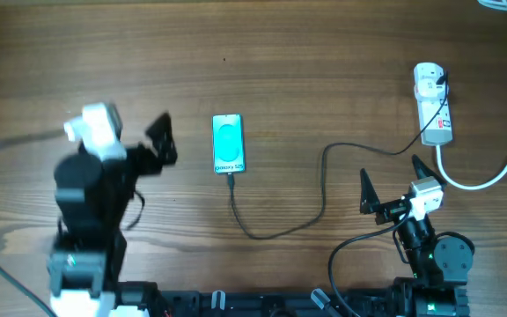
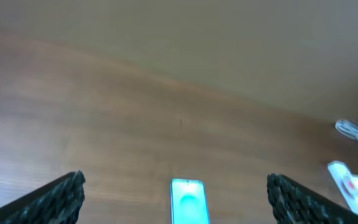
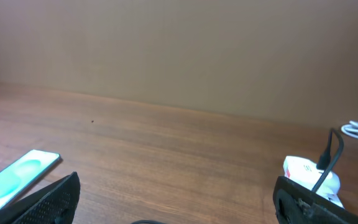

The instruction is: Plug charger to phone and switch on socket

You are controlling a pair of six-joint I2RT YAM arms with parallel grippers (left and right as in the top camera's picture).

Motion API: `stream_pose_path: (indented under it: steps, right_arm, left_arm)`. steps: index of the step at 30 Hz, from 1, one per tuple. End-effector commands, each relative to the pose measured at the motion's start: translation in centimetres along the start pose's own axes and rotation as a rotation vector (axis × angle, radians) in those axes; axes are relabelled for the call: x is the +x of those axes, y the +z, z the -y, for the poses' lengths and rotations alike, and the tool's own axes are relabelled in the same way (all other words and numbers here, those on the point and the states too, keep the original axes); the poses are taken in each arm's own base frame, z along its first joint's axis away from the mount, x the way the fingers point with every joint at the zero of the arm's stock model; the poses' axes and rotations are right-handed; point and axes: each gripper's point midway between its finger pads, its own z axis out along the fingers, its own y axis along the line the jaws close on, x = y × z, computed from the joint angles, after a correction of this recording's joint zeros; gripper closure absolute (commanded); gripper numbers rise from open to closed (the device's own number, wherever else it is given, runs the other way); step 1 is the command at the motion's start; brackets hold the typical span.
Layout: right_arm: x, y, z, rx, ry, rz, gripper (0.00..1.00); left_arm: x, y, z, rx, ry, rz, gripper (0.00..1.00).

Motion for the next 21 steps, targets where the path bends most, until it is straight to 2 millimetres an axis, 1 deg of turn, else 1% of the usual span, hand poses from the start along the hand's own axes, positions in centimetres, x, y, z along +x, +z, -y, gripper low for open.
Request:
stream_pose_path:
  steps: [1,4,8,12,13,14,15,17,21]
  right_arm:
    - [-0.1,0.0,-0.1,-0.001,-0.003,0.004,0.00]
    - [-0.1,0.0,-0.1,-0.001,-0.003,0.004,0.00]
    - [-0.1,0.0,-0.1,-0.001,-0.003,0.004,0.00]
    - [-0.1,0.0,-0.1,-0.001,-0.003,0.004,0.00]
    - [-0.1,0.0,-0.1,-0.001,-0.003,0.004,0.00]
    - [-0.1,0.0,-0.1,-0.001,-0.003,0.004,0.00]
    - [-0.1,0.0,-0.1,-0.001,-0.003,0.004,0.00]
    - [-0.1,0.0,-0.1,-0.001,-0.003,0.004,0.00]
    - [-0.1,0.0,-0.1,-0.001,-0.003,0.004,0.00]
  left_arm:
    - [3.2,-1.0,-1.8,-0.001,0.013,0.092,0.00]
    - [5.6,-1.4,-2.6,0.034,0.024,0.194,0.00]
    - [7.6,-1.8,-3.8,0.024,0.025,0.247,0.00]
    - [9.1,-1.8,-4.8,0.002,0.023,0.261,0.00]
    - [10.0,-1.6,-5.1,-0.005,0.021,0.248,0.00]
    - [10.4,-1.6,-5.3,-0.011,0.020,0.232,0.00]
    - [10.6,-1.6,-5.4,-0.014,0.020,0.225,0.00]
    - [10.4,-1.8,-5.2,-0.011,0.047,0.239,0.00]
    - [10.3,-1.8,-5.2,-0.009,0.047,0.242,0.00]
